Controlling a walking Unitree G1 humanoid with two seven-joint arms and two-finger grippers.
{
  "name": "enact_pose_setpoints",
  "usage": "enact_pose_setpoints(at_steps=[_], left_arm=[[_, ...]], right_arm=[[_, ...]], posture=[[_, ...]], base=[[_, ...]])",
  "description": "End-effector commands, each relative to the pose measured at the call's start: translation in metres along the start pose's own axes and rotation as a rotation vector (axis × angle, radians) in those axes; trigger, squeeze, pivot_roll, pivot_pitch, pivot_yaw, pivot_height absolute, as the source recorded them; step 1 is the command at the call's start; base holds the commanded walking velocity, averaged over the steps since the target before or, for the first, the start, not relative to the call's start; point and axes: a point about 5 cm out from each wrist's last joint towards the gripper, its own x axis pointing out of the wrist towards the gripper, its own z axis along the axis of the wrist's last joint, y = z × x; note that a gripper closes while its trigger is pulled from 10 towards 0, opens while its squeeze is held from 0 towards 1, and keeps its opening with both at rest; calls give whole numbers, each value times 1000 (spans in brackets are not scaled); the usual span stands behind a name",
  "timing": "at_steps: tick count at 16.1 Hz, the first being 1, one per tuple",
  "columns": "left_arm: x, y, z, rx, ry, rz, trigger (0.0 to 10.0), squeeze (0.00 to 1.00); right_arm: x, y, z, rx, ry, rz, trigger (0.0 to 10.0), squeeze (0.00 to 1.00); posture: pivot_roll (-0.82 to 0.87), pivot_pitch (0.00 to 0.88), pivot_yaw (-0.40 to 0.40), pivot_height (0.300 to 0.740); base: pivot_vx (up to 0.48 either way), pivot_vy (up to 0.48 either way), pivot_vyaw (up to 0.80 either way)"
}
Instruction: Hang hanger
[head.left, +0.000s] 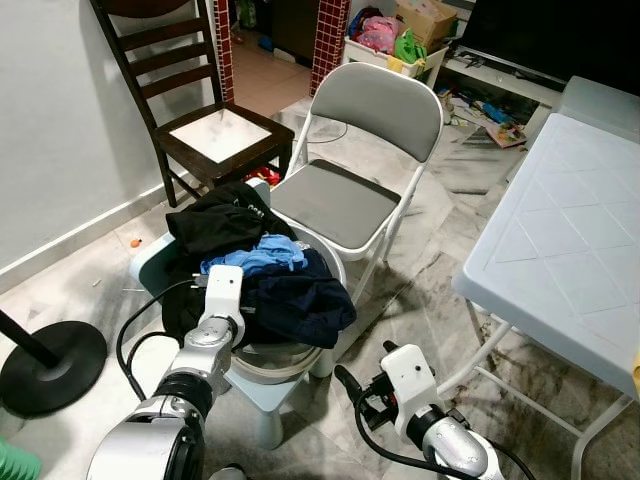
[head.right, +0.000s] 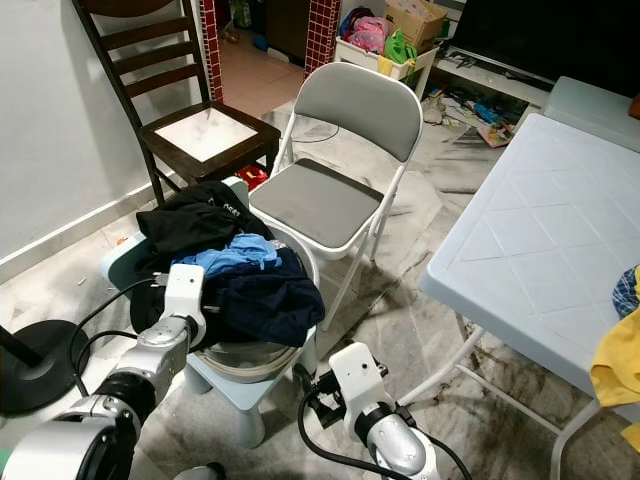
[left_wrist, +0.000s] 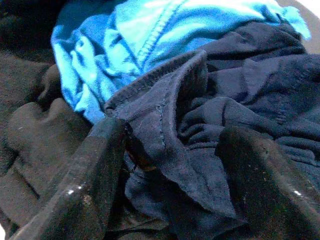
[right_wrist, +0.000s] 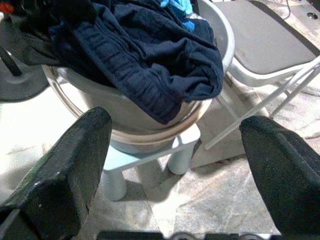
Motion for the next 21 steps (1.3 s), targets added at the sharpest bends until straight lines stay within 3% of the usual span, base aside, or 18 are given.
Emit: enact_pose_setpoints(at_steps=[1, 18, 21], left_arm=[[1, -4, 7, -5, -11, -23, 0, 0], [2, -9, 8, -33, -10, -44, 0, 0], [3, -7, 33, -72, -92, -60, 0, 0]], right_arm=[[-4, -4, 0, -19, 7, -21, 10000, 0], [-4, -6, -3, -48, 26, 6, 10000, 0], [-4, -6, -4, -47, 25, 4, 10000, 0]], posture=[[10, 99, -103, 740], [20, 87, -111, 740], [28, 86, -114, 740]], base=[[0, 0, 0], [0, 0, 0], [0, 0, 0]])
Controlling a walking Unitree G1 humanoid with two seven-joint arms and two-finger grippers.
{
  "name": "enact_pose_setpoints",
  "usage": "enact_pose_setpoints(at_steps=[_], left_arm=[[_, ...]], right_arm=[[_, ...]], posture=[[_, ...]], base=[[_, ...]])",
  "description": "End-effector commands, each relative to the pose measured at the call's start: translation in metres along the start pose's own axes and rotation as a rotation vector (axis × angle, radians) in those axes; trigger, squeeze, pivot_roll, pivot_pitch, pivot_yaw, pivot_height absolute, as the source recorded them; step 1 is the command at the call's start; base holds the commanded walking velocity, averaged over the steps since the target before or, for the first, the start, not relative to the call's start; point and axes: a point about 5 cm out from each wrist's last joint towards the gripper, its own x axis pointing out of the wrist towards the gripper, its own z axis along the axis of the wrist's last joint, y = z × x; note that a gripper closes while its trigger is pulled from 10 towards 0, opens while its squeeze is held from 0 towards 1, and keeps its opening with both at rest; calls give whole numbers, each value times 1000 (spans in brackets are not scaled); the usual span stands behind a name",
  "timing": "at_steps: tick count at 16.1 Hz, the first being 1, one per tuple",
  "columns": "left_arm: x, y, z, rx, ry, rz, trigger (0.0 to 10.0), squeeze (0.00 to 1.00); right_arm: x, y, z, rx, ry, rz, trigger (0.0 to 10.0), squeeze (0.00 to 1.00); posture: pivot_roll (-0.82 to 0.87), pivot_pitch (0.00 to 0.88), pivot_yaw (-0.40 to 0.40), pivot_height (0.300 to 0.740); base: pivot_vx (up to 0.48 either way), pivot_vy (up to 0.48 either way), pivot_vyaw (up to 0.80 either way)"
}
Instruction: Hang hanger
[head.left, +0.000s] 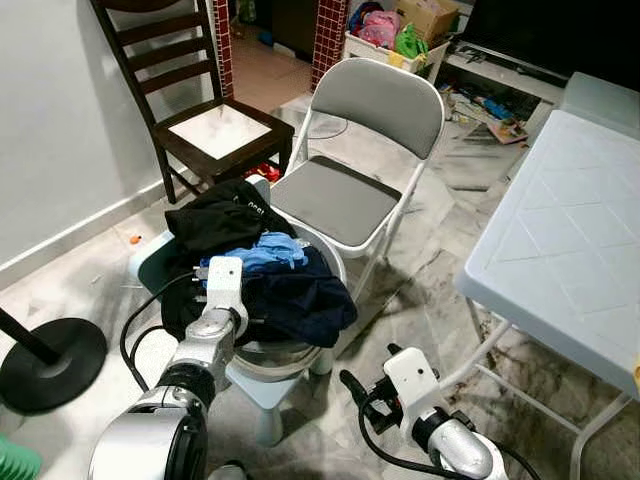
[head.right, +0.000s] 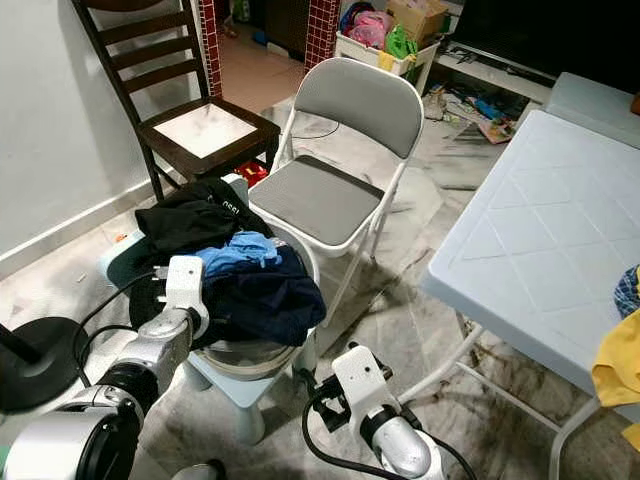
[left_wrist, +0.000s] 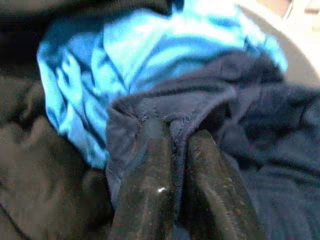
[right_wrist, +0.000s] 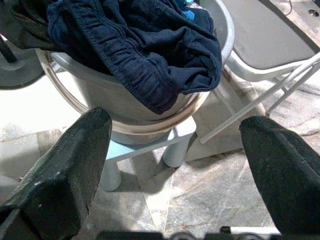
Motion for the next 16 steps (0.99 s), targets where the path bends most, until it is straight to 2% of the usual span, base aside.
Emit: enact_pose_setpoints(at_steps=[1, 2, 3, 4, 5, 6, 8, 10, 12, 15, 16], left_arm=[[2, -2, 24, -20, -68, -14, 0, 0], [2, 3, 43, -28, -139, -4, 0, 0], [2, 6, 52, -32, -173, 5, 0, 0], [-1, 14, 80, -89, -286, 31, 0, 0], [-2, 21, 93, -123, -329, 54, 0, 0], [-4, 31, 101, -104, -367, 93, 0, 0], [-7, 47, 105, -76, -377, 171, 0, 0], [-11, 72, 104, -68, -363, 252, 0, 0], [-13, 84, 110, -56, -377, 281, 0, 0], [-16, 89, 122, -19, -417, 335, 0, 0], [-17, 83, 133, 15, -458, 331, 0, 0]], right_arm=[[-2, -2, -2, -9, 8, 0, 10000, 0], [-1, -3, -2, -9, 7, -1, 10000, 0], [-1, -3, -2, -9, 7, -1, 10000, 0], [0, -4, -1, -13, 6, 0, 10000, 0], [1, -4, 0, -14, 4, 2, 10000, 0], [2, -4, 1, -19, 0, 6, 10000, 0], [4, -3, 2, -24, -2, 10, 10000, 0], [3, -3, 2, -25, -4, 5, 10000, 0], [2, -2, 1, -21, -2, 0, 10000, 0], [4, -3, 2, -26, -2, -3, 10000, 0], [4, -4, 2, -32, -2, -3, 10000, 0]], posture=[[29, 86, -114, 740], [34, 86, -116, 740], [38, 86, -117, 740], [44, 87, -119, 740], [48, 87, -120, 740], [55, 87, -122, 740], [54, 90, -121, 740], [50, 93, -119, 740], [44, 95, -124, 740], [41, 91, -127, 740], [42, 90, -128, 740]], base=[[0, 0, 0], [0, 0, 0], [0, 0, 0], [0, 0, 0], [0, 0, 0], [0, 0, 0], [0, 0, 0], [0, 0, 0], [0, 0, 0], [0, 0, 0], [0, 0, 0]])
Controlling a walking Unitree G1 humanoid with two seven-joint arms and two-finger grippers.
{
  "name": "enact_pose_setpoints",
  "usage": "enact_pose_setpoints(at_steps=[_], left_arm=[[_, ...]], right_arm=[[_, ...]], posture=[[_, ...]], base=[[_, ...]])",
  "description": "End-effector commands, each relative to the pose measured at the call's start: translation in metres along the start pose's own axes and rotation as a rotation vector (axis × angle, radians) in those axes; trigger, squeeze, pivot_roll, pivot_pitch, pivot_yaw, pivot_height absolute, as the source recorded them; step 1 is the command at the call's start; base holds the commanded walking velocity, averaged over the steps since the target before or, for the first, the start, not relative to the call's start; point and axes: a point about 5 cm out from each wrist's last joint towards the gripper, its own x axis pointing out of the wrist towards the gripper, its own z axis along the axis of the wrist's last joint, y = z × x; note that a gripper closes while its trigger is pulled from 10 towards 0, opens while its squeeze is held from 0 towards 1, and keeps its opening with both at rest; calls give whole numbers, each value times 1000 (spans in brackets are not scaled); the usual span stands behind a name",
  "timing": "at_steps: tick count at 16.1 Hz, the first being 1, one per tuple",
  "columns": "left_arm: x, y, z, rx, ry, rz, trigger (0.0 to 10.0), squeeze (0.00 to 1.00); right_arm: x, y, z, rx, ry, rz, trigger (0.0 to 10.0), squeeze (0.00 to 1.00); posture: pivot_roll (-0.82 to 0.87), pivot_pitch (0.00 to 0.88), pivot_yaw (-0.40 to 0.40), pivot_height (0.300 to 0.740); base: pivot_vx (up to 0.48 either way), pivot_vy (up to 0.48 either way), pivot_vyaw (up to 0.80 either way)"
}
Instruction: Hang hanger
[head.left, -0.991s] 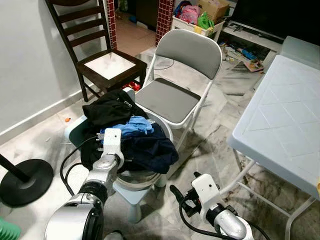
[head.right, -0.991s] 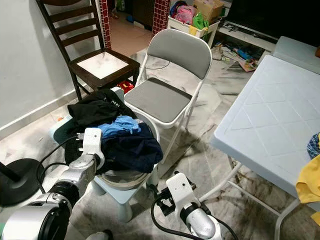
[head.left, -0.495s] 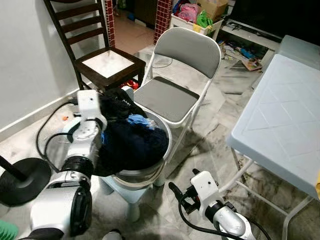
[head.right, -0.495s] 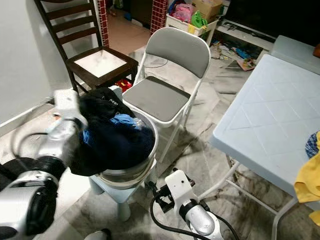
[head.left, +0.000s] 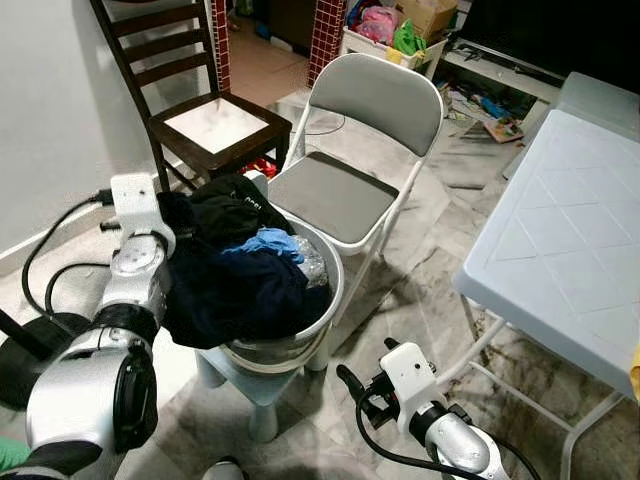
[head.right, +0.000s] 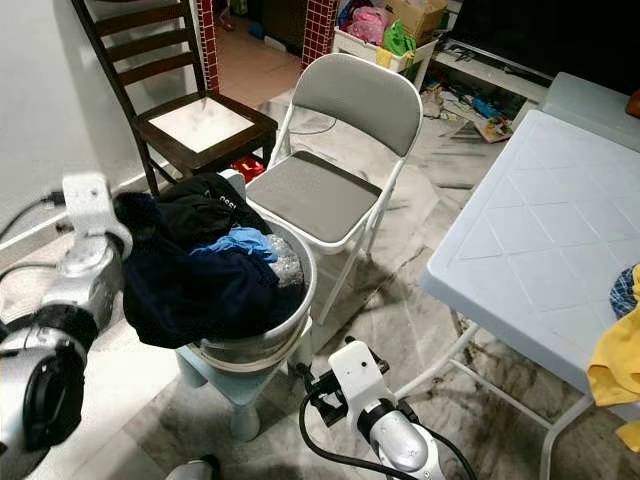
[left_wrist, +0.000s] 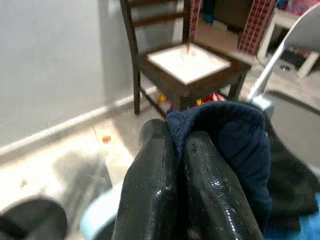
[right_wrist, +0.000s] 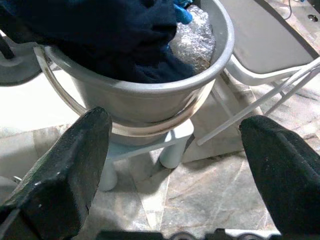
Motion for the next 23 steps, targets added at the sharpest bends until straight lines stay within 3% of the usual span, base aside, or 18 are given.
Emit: enact_pose_setpoints(at_steps=[1, 2, 4, 5, 7, 8, 9, 11, 13, 16, 20, 22, 23], left_arm=[[5, -9, 25, 16, -96, -14, 0, 0], [5, -19, 31, 10, -122, -49, 0, 0], [-3, -72, 45, 57, -204, -214, 0, 0], [-8, -89, 47, 60, -227, -277, 0, 0], [-16, -113, 45, 61, -246, -367, 0, 0], [-27, -136, 39, 85, -253, -472, 0, 0], [-33, -147, 35, 106, -254, -528, 0, 0], [-57, -175, -2, 285, -165, -749, 0, 0], [-60, -174, -17, 334, -118, -766, 0, 0], [-54, -156, -34, 354, -26, -698, 0, 0], [-41, -134, -26, 303, -35, -587, 0, 0], [-34, -121, -23, 318, -24, -531, 0, 0], [-30, -115, -20, 254, -4, -492, 0, 0]], right_arm=[[-1, -3, -4, -14, 16, -11, 10000, 0], [-1, -3, -4, -14, 16, -12, 10000, 0], [1, -2, -3, -16, 12, -15, 10000, 0], [1, -2, -2, -17, 11, -18, 10000, 0], [1, -2, -2, -18, 9, -25, 10000, 0], [1, -3, -2, -17, 8, -39, 10000, 0], [1, -3, -3, -16, 9, -44, 10000, 0], [0, -3, -4, -16, 11, -53, 10000, 0], [-1, -3, -4, -17, 12, -56, 10000, 0], [-2, -3, -6, -22, 17, -54, 10000, 0], [-1, -2, -6, -29, 16, -45, 10000, 0], [1, -2, -4, -39, 0, -37, 10000, 0], [2, -6, -3, -62, -14, -53, 10000, 0]], posture=[[42, 90, -128, 740], [43, 91, -127, 740], [39, 89, -118, 740], [36, 87, -117, 740], [26, 86, -107, 740], [22, 84, -103, 740], [18, 83, -100, 740], [9, 81, -97, 740], [7, 81, -97, 740], [12, 85, -108, 740], [32, 86, -117, 740], [40, 89, -118, 740], [40, 90, -118, 740]], base=[[0, 0, 0], [0, 0, 0], [0, 0, 0], [0, 0, 0], [0, 0, 0], [0, 0, 0], [0, 0, 0], [0, 0, 0], [0, 0, 0], [0, 0, 0], [0, 0, 0], [0, 0, 0], [0, 0, 0]])
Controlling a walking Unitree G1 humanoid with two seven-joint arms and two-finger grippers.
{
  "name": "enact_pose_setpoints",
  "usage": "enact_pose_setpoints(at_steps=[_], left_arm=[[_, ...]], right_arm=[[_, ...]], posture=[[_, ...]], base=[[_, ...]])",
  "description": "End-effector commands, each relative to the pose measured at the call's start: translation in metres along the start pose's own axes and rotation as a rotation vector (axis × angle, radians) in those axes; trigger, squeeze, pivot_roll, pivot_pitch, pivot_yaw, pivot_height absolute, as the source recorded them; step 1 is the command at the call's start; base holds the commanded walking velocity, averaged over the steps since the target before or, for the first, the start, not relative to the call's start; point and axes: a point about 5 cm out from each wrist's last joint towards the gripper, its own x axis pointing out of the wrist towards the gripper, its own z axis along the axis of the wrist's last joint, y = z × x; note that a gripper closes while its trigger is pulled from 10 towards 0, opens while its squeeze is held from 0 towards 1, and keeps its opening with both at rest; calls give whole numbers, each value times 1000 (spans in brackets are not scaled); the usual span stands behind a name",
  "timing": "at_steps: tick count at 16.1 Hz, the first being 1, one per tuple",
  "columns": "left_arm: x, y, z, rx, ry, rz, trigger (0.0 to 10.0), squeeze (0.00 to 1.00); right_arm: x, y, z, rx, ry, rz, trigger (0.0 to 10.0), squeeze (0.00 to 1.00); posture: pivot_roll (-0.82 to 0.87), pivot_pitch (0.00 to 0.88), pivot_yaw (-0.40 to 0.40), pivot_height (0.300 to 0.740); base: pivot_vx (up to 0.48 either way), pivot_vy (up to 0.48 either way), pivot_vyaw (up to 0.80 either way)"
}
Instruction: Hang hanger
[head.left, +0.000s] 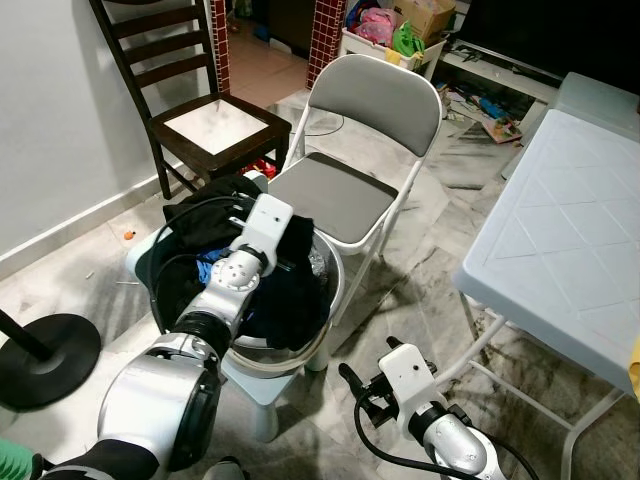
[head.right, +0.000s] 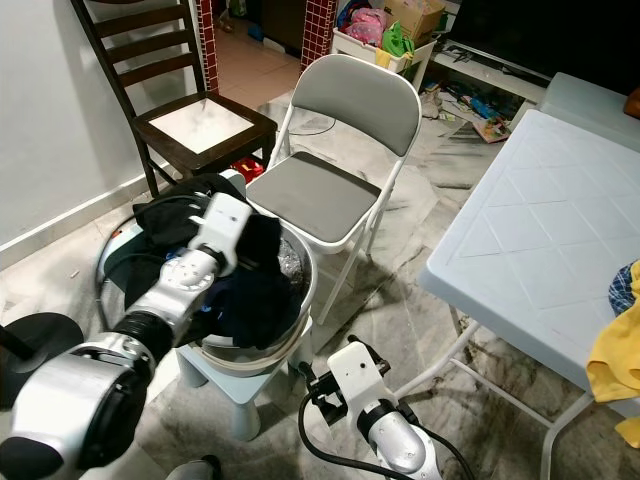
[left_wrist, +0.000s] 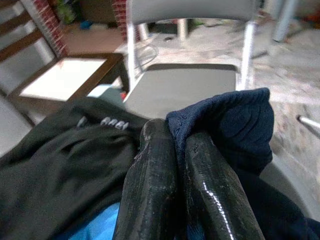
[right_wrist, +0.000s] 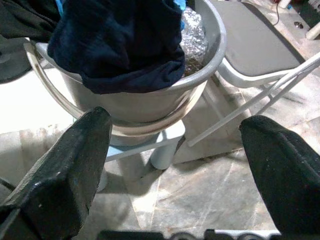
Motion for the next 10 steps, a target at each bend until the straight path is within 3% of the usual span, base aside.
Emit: enact_pose_setpoints(at_steps=[1, 3, 6, 8, 9, 10], left_arm=[[3, 3, 8, -37, -9, 15, 0, 0], [8, 9, 29, -138, -61, 26, 0, 0], [15, 2, 67, -276, -178, -16, 0, 0], [16, 0, 74, -305, -193, -20, 0, 0], [17, 4, 82, -271, -214, 19, 0, 0], [15, 12, 79, -175, -210, 90, 3490, 0]], right_arm=[[0, -6, -1, -23, -2, -26, 10000, 0], [-2, -20, 1, -61, -27, -112, 10000, 0], [-3, -32, 0, -99, -53, -235, 10000, 0], [-3, -32, -1, -92, -53, -239, 10000, 0], [1, -30, -1, -87, -60, -239, 10000, 0], [3, -28, 0, -85, -66, -238, 10000, 0]], posture=[[39, 93, -119, 740], [42, 96, -119, 740], [56, 97, -121, 740], [66, 101, -117, 740], [73, 106, -107, 740], [71, 109, -102, 740]], base=[[0, 0, 0], [0, 0, 0], [0, 0, 0], [0, 0, 0], [0, 0, 0], [0, 0, 0]])
